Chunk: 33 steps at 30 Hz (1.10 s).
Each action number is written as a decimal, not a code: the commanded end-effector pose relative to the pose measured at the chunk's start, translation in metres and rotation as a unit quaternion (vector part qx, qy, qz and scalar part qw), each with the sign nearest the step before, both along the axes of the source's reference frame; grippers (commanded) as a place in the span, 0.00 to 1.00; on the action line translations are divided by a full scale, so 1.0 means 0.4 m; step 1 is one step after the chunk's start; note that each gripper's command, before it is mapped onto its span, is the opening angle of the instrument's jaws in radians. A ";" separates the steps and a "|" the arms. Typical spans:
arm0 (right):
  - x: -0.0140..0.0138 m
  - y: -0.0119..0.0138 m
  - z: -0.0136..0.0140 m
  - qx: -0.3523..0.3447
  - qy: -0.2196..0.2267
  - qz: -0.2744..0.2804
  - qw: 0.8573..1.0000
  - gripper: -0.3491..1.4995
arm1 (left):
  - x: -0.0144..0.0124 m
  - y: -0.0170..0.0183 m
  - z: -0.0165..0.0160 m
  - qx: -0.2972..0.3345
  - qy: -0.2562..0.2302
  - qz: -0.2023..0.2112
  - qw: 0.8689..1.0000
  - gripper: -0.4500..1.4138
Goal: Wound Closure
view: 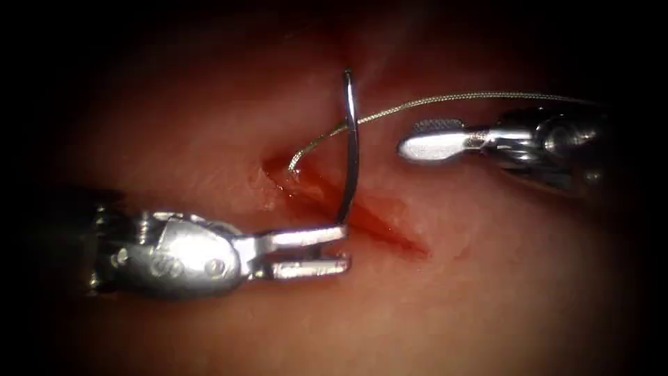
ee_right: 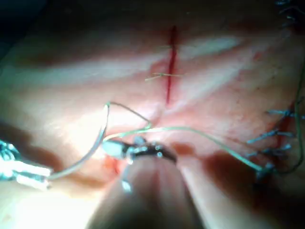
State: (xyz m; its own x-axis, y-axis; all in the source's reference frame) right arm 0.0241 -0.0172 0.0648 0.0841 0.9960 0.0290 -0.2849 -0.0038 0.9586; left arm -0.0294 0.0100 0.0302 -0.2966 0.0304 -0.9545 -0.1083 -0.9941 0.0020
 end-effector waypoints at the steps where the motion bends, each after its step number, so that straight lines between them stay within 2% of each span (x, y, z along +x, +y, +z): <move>1: 0.0031 0.0000 0.0019 0.002 0.003 -0.003 1.000 0.72 | -0.0016 -0.0001 0.0019 -0.007 0.001 -0.001 1.000 0.00; 7: 0.0043 -0.0004 0.0007 0.026 0.016 -0.005 1.000 0.73 | -0.0019 -0.0008 0.0045 -0.053 0.025 0.010 0.998 0.00; 13: 0.0086 -0.0014 -0.0002 0.047 0.029 -0.005 0.998 0.76 | -0.0025 -0.0016 0.0058 -0.082 0.046 0.020 0.995 0.00; 18: 0.0130 -0.0020 -0.0002 0.055 0.029 -0.003 0.998 0.74 | -0.0026 -0.0019 0.0059 -0.084 0.049 0.022 0.995 0.00; 33: 0.0163 -0.0030 0.0017 0.051 0.025 -0.002 0.998 0.68 | -0.0028 -0.0025 0.0054 -0.087 0.050 0.022 0.995 0.00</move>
State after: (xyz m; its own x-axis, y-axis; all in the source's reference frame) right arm 0.0298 -0.0186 0.0649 0.0915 0.9875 0.1282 -0.2401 -0.1031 0.9653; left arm -0.0300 0.0090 0.0317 -0.3888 -0.1472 -0.9095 -0.0549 -0.9817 0.1823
